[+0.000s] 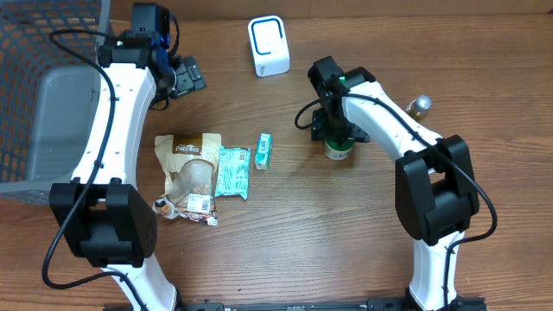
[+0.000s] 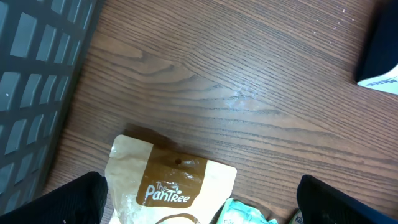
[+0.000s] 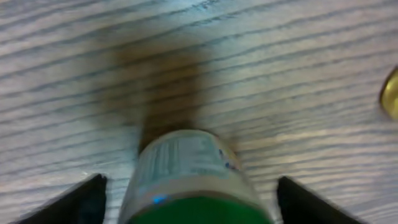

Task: Scan the item barcode
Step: 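Move the jar right and set it down on the table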

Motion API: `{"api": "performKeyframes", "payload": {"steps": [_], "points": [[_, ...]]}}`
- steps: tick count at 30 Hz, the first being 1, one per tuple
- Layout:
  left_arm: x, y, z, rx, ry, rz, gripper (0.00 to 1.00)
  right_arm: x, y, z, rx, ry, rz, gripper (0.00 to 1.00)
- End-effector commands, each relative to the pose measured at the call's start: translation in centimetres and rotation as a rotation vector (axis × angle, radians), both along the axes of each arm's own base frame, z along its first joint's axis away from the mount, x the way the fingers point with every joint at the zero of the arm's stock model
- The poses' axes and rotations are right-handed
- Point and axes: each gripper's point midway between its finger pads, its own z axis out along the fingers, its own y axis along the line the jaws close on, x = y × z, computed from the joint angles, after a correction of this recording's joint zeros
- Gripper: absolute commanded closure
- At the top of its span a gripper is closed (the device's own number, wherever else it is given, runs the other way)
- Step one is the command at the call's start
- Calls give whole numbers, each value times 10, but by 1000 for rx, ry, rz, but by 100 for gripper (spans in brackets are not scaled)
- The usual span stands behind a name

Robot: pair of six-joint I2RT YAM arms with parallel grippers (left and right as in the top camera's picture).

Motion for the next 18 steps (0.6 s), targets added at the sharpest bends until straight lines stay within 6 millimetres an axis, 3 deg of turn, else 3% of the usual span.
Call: {"api": "performKeyframes", "payload": {"steps": [1,5,13,16,18], "points": [[3,-1,12,-9,-33,8,0,3,-4,3,-5,-13,-10,9],[3,-1,12,-10,-33,7,0,9,-2,18,2,-31,-10,7],[3,-1,12,-9,-33,7,0,42,24,82,120,-153,1,7],[3,-1,12,-10,-33,7,0,41,49,85,257,-134,23,21],[3,-1,12,-10,-33,7,0,38,63,82,327,-112,37,43]]}}
